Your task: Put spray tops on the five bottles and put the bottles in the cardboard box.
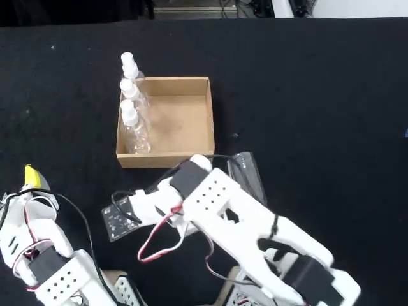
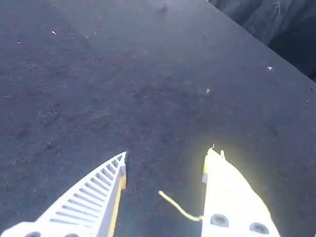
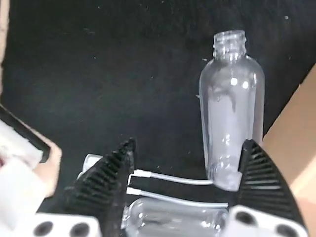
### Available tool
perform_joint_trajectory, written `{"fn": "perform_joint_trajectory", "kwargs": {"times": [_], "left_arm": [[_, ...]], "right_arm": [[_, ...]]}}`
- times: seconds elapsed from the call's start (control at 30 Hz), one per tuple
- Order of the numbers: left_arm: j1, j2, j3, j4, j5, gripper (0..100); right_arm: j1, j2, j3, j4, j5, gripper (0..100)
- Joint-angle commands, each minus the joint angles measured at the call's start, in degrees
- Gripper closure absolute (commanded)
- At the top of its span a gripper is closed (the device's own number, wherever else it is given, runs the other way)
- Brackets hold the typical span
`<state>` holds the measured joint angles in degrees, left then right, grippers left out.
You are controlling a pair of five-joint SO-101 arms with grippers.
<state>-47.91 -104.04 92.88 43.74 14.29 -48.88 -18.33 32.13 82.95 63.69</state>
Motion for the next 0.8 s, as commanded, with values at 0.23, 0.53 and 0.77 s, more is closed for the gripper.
{"fn": "perform_joint_trajectory", "kwargs": {"times": [0.23, 0.53, 0.77], "left_arm": [[-0.5, -0.3, -1.0, -1.2, 0.3, 77], [-0.5, -0.3, -1.1, -1.3, 0.3, 77], [-0.6, -0.3, -1.1, -1.3, 0.3, 77]], "right_arm": [[0.4, 10.2, -0.1, -12.5, -3.3, 68.8], [1.3, 15.0, -0.1, -20.9, -10.9, 68.8], [1.8, 16.5, -0.1, -22.4, -18.9, 69.6]]}}
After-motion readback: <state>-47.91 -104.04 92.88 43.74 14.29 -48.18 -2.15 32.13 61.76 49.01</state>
